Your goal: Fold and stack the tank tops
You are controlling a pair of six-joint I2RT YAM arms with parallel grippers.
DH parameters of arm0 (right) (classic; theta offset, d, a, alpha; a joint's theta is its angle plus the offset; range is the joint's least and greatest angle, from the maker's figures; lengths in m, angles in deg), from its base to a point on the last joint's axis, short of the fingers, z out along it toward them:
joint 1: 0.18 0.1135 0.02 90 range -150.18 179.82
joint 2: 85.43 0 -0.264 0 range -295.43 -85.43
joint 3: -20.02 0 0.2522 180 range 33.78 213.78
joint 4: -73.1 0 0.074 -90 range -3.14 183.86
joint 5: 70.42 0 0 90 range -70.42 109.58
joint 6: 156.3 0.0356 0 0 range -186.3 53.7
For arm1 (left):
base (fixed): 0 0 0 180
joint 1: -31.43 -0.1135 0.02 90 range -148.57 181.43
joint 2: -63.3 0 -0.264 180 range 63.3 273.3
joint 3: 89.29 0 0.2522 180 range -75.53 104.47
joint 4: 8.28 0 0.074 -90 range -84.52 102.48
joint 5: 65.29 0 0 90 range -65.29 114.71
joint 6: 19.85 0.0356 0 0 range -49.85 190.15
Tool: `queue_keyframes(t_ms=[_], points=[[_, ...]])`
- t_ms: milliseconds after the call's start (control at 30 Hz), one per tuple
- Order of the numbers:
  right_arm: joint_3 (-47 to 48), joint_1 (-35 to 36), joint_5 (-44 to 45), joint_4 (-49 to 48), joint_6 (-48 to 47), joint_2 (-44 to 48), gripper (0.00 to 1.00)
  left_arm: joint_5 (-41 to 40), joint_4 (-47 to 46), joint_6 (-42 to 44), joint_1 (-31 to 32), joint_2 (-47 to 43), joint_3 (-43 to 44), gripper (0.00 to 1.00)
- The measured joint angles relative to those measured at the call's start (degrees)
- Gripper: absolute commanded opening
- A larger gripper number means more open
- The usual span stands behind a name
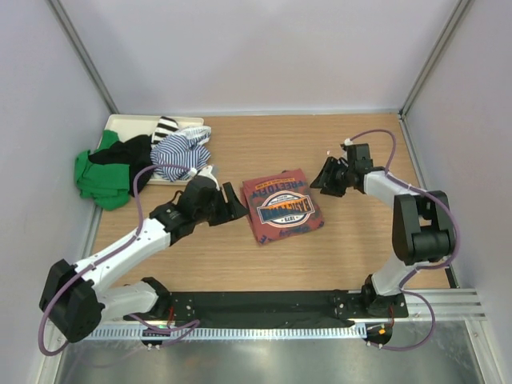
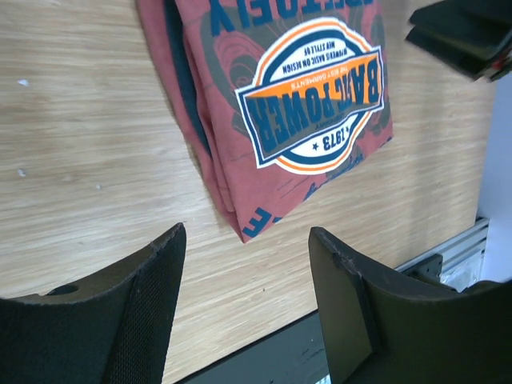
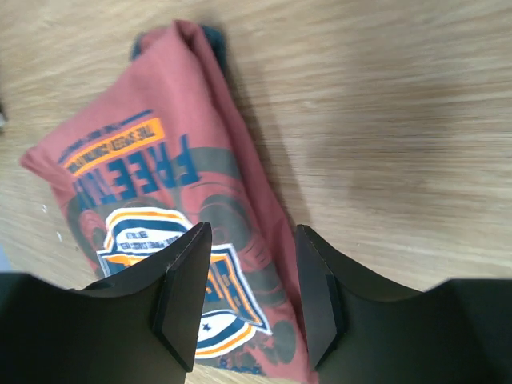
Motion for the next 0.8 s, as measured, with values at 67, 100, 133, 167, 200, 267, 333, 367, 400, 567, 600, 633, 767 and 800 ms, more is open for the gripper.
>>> queue_keyframes(t_ms=[67, 100, 133, 167, 200, 267, 333, 367, 400, 567, 600, 633, 767, 800], points=[[0.5, 0.0, -1.2, 0.1, 0.0, -3.2, 0.52, -0.1, 0.7, 0.0, -1.2, -1.8, -0.1, 0.64], [0.7, 0.0, -1.9, 0.1, 0.0, -4.6, 0.52, -0.2, 1.2, 0.0, -1.7, -2.6, -0.1, 0.64], [0.8, 0.0, -2.8, 0.1, 0.1, -5.9, 0.52, -0.3, 1.5, 0.1, -2.1, -3.2, -0.1, 0.64], [0.9, 0.0, -3.5, 0.1, 0.1, -7.0, 0.52, -0.4, 1.9, 0.2, -2.4, -3.7, -0.1, 0.64], [0.9, 0.0, -4.0, 0.0, 0.1, -7.8, 0.52, -0.4, 2.3, 0.3, -2.6, -3.9, -0.1, 0.64], [1.0, 0.0, -5.6, -0.5, 0.5, -8.6, 0.48, -0.5, 2.9, 0.7, -3.0, -4.0, -0.1, 0.64], [1.0, 0.0, -6.8, -1.4, 0.5, -9.0, 0.43, -0.5, 3.4, 1.0, -3.3, -4.0, -0.2, 0.64], [1.0, 0.0, -7.5, -1.7, 0.6, -9.3, 0.41, -0.5, 3.7, 1.1, -3.3, -4.0, -0.2, 0.64], [1.0, 0.0, -8.0, -2.0, 0.7, -9.7, 0.39, -0.5, 3.9, 1.2, -3.5, -4.0, -0.2, 0.64], [1.2, 0.0, -11.3, -3.4, 1.5, -11.6, 0.1, -0.3, 4.0, 1.3, -3.6, -4.0, -0.3, 0.64], [1.3, 0.0, -11.9, -3.6, 1.5, -12.0, 0.05, -0.2, 4.1, 1.3, -3.7, -4.0, -0.3, 0.65], [1.4, -0.1, -12.4, -3.8, 1.8, -12.1, 0.01, 0.0, 4.1, 1.4, -3.9, -4.0, -0.3, 0.65], [1.4, -2.2, -13.3, -4.4, 3.4, -12.2, 0.01, 2.6, 3.8, 1.4, -6.9, -4.1, -1.5, 0.65], [1.3, -3.6, -13.4, -4.6, 4.0, -12.2, 0.01, 3.4, 3.8, 1.4, -8.2, -4.2, -1.9, 0.65]])
